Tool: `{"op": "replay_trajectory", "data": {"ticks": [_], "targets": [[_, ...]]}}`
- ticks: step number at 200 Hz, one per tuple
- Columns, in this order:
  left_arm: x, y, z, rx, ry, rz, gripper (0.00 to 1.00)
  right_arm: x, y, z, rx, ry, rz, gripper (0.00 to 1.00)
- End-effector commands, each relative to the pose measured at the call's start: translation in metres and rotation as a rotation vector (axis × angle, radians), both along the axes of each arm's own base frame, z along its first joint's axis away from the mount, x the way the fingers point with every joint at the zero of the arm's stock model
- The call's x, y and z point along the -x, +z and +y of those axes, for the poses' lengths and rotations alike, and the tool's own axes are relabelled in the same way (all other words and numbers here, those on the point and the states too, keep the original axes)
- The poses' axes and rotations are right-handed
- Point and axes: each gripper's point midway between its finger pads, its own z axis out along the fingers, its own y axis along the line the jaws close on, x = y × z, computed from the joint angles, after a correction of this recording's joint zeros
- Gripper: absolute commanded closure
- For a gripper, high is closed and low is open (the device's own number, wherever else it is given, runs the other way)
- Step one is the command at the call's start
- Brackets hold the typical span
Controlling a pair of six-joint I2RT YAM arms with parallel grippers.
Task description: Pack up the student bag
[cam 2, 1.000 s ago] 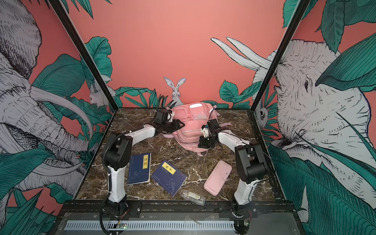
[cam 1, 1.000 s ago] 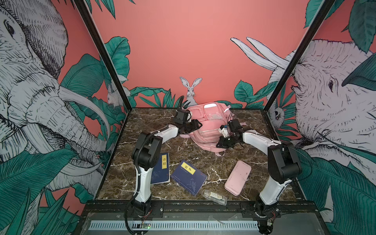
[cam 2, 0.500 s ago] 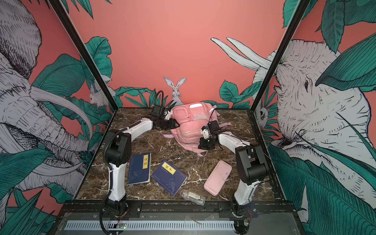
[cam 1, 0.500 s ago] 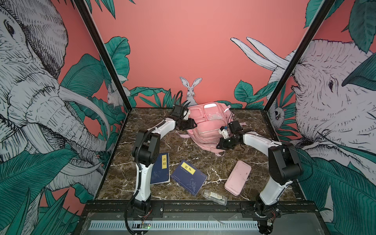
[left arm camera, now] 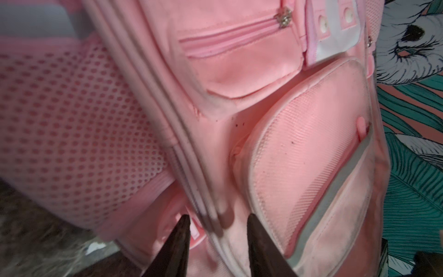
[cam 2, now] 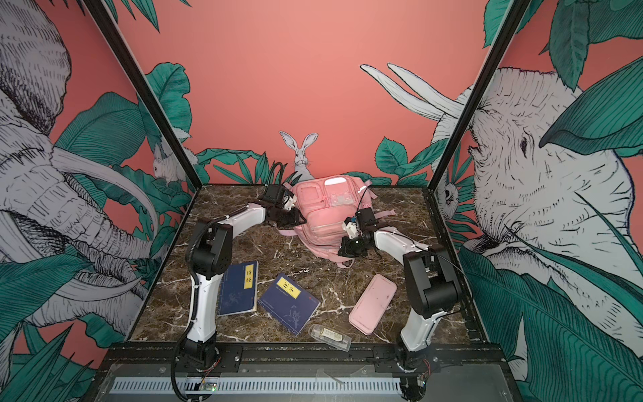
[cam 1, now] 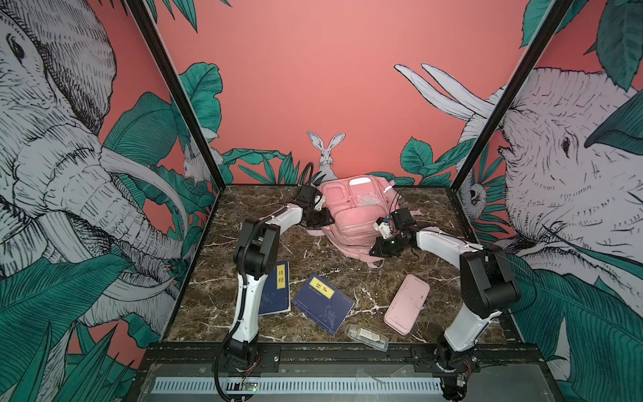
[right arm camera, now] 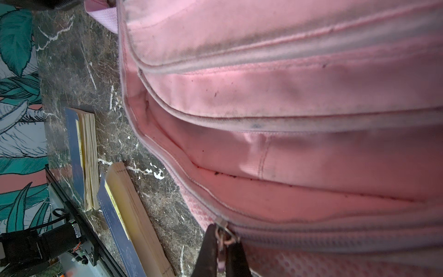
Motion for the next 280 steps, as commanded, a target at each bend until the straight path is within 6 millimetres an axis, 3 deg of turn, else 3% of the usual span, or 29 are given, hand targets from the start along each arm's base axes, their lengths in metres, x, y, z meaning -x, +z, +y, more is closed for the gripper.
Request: {"op": "replay_trajectory", "data": {"ticks": [1,25,58,83,103,143,187,236,280], "targets": [[0.0,0.012,0.01,0.006,0.022,-0.01,0.61,0.005,0.011,0.005,-0.019,0.025,-0.012,1.0],[-0.004,0.007,0.006,0.023,0.026,0.003,0.61,0.003,0.013,0.007,-0.026,0.029,-0.012,1.0],[-0.006,0.007,-0.016,0.113,0.005,0.022,0.59,0.004,0.017,0.013,-0.054,0.044,-0.008,1.0],[-0.005,0.005,-0.029,0.137,0.0,0.03,0.79,0.013,0.018,0.023,-0.066,0.094,0.018,1.0],[-0.009,0.007,-0.033,0.176,0.025,0.029,1.0,0.021,0.019,0.036,-0.062,0.141,0.024,1.0],[-0.02,0.021,-0.034,0.231,0.087,-0.014,1.0,0.029,0.022,0.06,-0.074,0.186,0.026,1.0],[-0.027,0.035,-0.03,0.247,0.14,-0.052,1.0,0.02,0.026,0.085,-0.079,0.204,0.009,1.0],[-0.023,0.042,-0.02,0.262,0.18,-0.066,1.0,0.028,0.002,0.056,0.082,0.084,-0.055,1.0],[-0.018,0.032,-0.02,0.268,0.2,-0.046,1.0,0.043,0.01,0.07,0.028,0.051,-0.09,1.0]]}}
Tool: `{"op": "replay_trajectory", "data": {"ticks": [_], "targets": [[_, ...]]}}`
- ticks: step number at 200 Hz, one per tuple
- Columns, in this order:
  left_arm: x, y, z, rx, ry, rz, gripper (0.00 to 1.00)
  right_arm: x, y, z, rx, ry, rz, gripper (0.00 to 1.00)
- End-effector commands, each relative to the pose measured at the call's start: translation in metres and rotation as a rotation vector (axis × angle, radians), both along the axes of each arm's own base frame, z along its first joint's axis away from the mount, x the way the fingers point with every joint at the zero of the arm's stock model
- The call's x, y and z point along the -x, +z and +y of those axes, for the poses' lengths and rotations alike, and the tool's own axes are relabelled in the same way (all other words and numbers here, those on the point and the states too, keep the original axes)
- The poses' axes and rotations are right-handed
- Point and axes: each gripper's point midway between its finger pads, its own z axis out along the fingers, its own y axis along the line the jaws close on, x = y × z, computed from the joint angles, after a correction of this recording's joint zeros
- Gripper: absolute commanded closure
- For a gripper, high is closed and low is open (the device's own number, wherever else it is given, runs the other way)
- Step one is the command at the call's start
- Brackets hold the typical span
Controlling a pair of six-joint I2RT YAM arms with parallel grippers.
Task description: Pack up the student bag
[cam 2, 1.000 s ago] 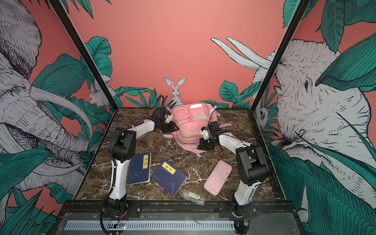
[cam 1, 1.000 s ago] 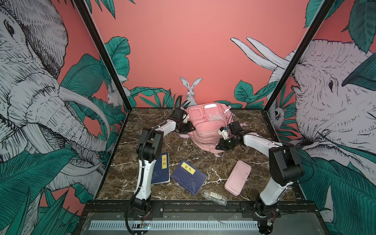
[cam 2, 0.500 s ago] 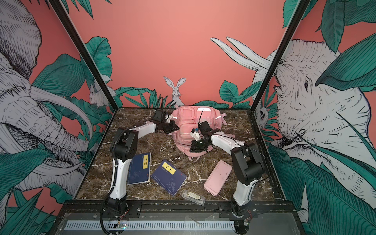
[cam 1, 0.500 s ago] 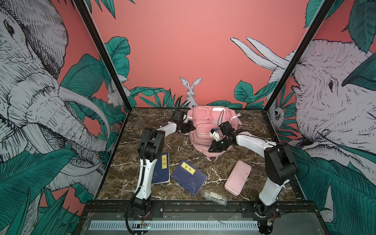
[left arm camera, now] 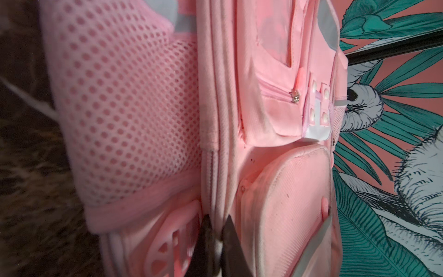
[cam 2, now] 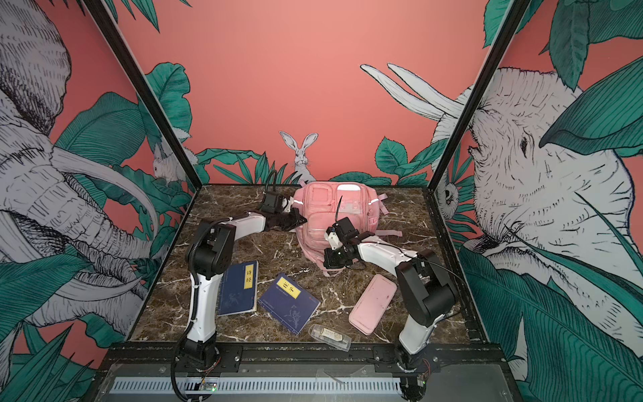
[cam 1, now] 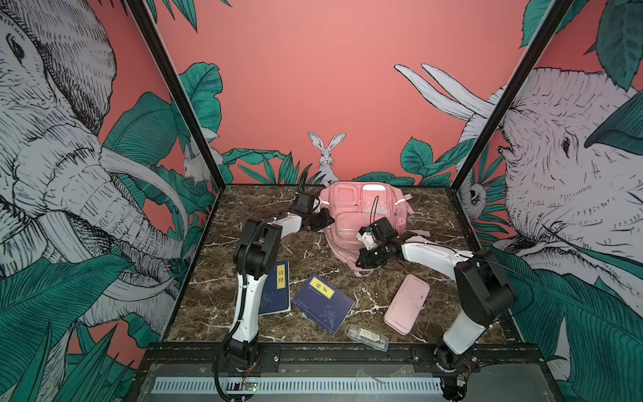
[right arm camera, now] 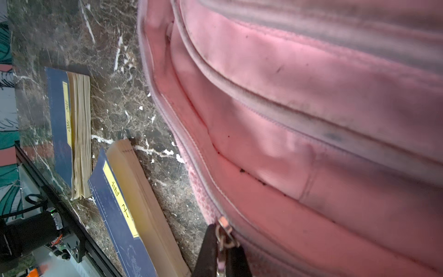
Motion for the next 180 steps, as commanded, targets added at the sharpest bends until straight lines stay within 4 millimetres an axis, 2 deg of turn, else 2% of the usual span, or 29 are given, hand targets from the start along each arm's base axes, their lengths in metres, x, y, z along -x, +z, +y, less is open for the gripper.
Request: {"op": "replay_trajectory", "data": {"ticks": [1,24,46,78,111,151,166,170,180], "targets": [[-0.006,0.035,-0.001,0.034,0.04,-0.072,1.0,-0.001,0.016,0.015,-0.036,-0.019,-0.053,1.0],[-0.006,0.035,0.0,0.033,0.041,-0.073,1.0,-0.001,0.006,0.016,-0.01,-0.028,-0.045,0.96],[-0.007,0.039,-0.002,0.034,0.034,-0.081,1.0,-0.005,0.002,0.017,-0.012,-0.055,-0.063,0.86],[-0.007,0.04,-0.002,0.032,0.031,-0.079,1.0,-0.013,0.001,0.02,-0.041,-0.112,-0.127,0.83],[-0.007,0.037,-0.002,0.034,0.029,-0.073,1.0,-0.018,-0.001,0.025,-0.065,-0.167,-0.19,0.85],[-0.006,0.038,-0.002,0.034,0.028,-0.072,1.0,-0.017,0.003,0.016,0.015,-0.227,-0.27,0.85],[-0.006,0.039,-0.001,0.035,0.032,-0.073,1.0,-0.014,-0.003,0.012,0.044,-0.243,-0.279,0.89],[-0.005,0.038,-0.001,0.035,0.034,-0.072,1.0,-0.015,0.009,0.011,0.026,-0.252,-0.303,0.9],[-0.005,0.039,-0.001,0.039,0.038,-0.075,1.0,-0.014,0.013,0.008,0.029,-0.264,-0.318,0.93]]}}
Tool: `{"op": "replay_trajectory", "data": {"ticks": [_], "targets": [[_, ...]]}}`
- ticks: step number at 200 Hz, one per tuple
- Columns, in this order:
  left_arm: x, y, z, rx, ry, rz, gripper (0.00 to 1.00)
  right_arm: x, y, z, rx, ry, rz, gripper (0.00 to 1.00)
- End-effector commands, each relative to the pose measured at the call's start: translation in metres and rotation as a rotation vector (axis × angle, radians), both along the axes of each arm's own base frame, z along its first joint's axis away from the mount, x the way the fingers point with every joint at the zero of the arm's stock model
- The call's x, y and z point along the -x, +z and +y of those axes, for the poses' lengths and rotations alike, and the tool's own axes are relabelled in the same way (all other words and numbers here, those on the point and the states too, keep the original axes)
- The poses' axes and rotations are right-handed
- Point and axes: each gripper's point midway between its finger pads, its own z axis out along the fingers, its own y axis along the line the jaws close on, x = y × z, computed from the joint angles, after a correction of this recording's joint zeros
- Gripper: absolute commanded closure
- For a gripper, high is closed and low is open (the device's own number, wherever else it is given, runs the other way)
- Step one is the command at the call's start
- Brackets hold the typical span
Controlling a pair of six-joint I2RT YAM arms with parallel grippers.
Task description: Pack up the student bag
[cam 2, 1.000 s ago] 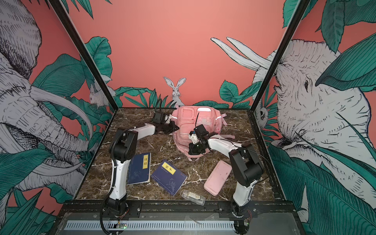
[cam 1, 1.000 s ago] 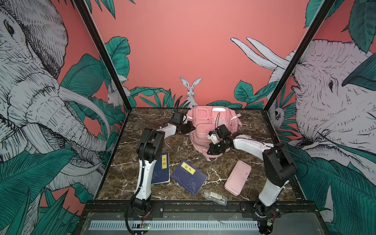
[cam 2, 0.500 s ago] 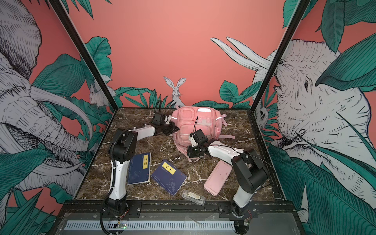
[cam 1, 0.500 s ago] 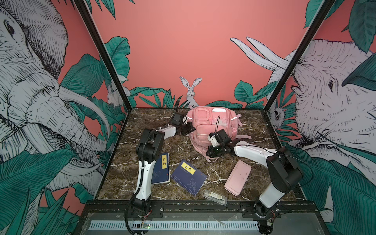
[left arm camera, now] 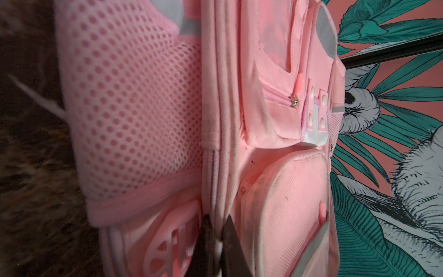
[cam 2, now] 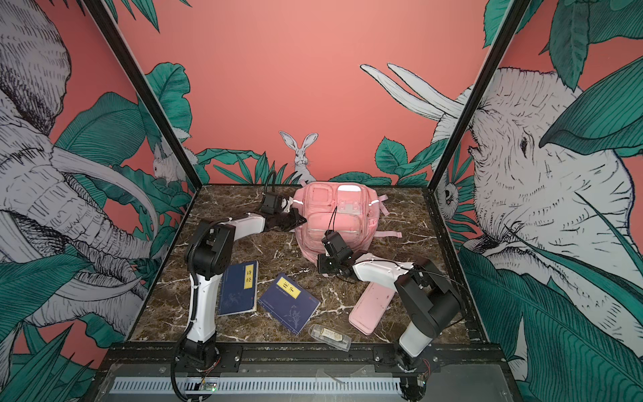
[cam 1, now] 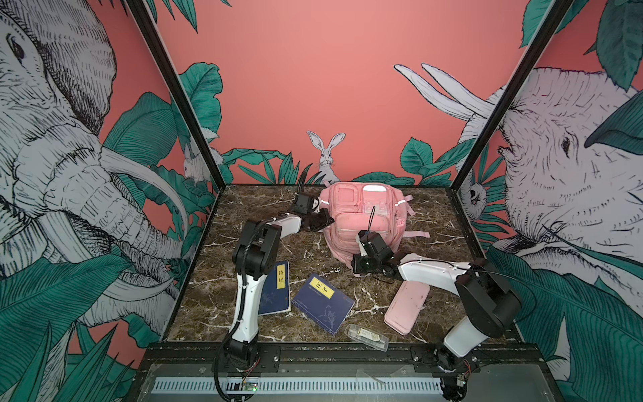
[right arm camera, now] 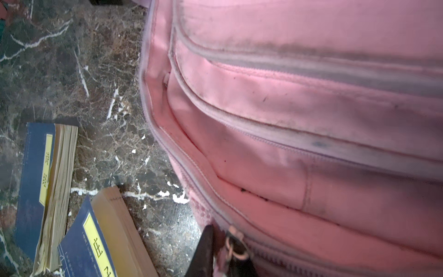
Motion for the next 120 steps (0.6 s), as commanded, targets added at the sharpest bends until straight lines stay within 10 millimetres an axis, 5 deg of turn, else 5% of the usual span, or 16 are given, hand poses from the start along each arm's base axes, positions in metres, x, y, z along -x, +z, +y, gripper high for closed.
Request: {"op": "replay_trajectory", "data": {"ticks": [1,44,84,120], "targets": [[-0.006,0.036,-0.001,0.032,0.032,-0.068,1.0,-0.006,0.021,-0.006,-0.002,-0.064,-0.089,0.93],[-0.007,0.036,-0.001,0.057,0.071,-0.067,1.0,0.002,0.047,-0.008,0.018,-0.023,-0.088,0.99],[-0.011,0.043,-0.004,0.087,0.108,-0.086,1.0,0.014,0.045,0.019,0.006,0.132,0.029,0.99],[-0.012,0.043,-0.004,0.089,0.109,-0.086,1.0,0.012,0.04,0.001,0.101,0.111,0.018,0.98]]}}
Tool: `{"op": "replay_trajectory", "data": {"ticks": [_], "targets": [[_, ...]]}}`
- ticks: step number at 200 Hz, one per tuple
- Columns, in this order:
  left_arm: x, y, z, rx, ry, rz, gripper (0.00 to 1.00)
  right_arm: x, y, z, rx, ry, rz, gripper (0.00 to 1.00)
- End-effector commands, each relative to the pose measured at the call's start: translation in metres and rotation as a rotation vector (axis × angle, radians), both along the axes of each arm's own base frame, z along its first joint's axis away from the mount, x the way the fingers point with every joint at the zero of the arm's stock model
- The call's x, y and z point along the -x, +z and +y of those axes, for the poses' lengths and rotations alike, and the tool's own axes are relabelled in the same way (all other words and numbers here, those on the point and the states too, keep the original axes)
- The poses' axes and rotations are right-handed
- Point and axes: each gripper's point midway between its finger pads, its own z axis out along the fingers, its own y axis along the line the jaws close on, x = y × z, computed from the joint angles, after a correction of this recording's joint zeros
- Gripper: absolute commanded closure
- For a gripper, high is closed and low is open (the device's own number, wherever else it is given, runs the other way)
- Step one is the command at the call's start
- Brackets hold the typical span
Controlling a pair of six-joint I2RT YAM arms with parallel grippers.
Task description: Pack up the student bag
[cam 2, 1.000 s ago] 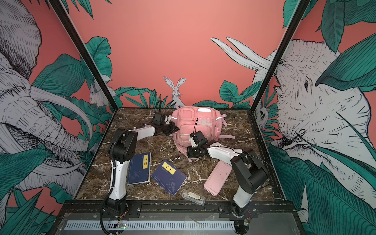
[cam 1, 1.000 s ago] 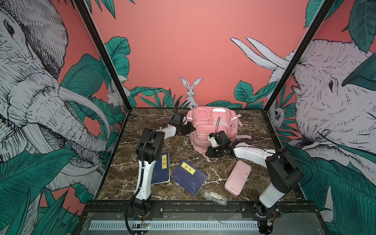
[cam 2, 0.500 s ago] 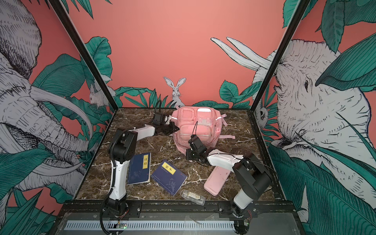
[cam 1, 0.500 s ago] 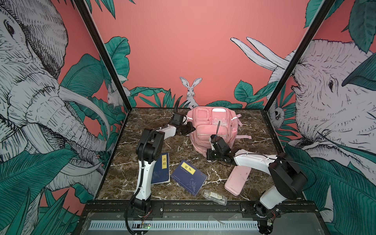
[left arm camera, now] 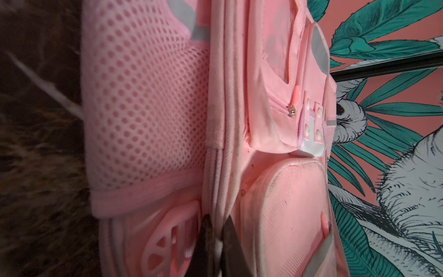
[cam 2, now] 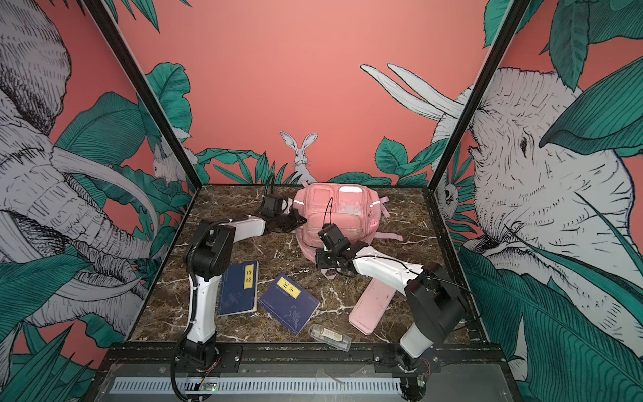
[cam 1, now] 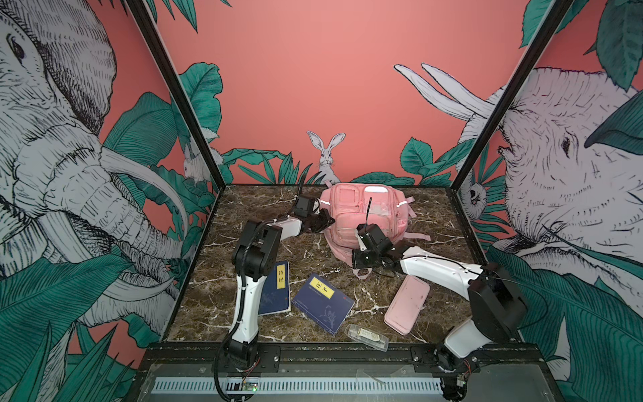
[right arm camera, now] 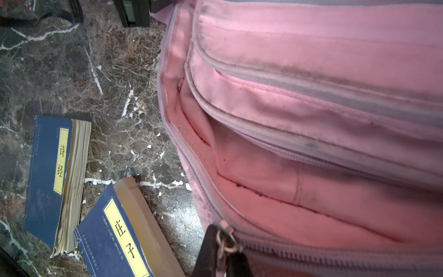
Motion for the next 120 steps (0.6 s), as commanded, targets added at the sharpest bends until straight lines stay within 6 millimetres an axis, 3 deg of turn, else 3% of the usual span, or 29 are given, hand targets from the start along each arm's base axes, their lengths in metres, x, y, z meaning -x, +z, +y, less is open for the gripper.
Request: {"op": "replay_trajectory", "data": {"ticks": [1,36,56,111,120], "targets": [[-0.013,0.042,-0.002,0.045,0.048,-0.101,1.0,0.008,0.007,-0.001,0.023,0.055,-0.01,0.98],[-0.011,0.039,-0.002,0.05,0.05,-0.093,1.0,0.003,0.007,-0.019,0.043,-0.02,-0.053,0.98],[-0.01,0.036,-0.002,0.047,0.052,-0.088,1.0,0.002,0.016,-0.019,0.016,-0.025,-0.065,0.99],[-0.007,0.035,-0.009,0.053,0.078,-0.096,1.0,0.01,0.024,0.036,-0.196,0.102,0.061,1.0],[-0.007,0.035,-0.012,0.056,0.079,-0.099,1.0,0.01,0.013,0.044,-0.21,0.115,0.102,1.0]]}}
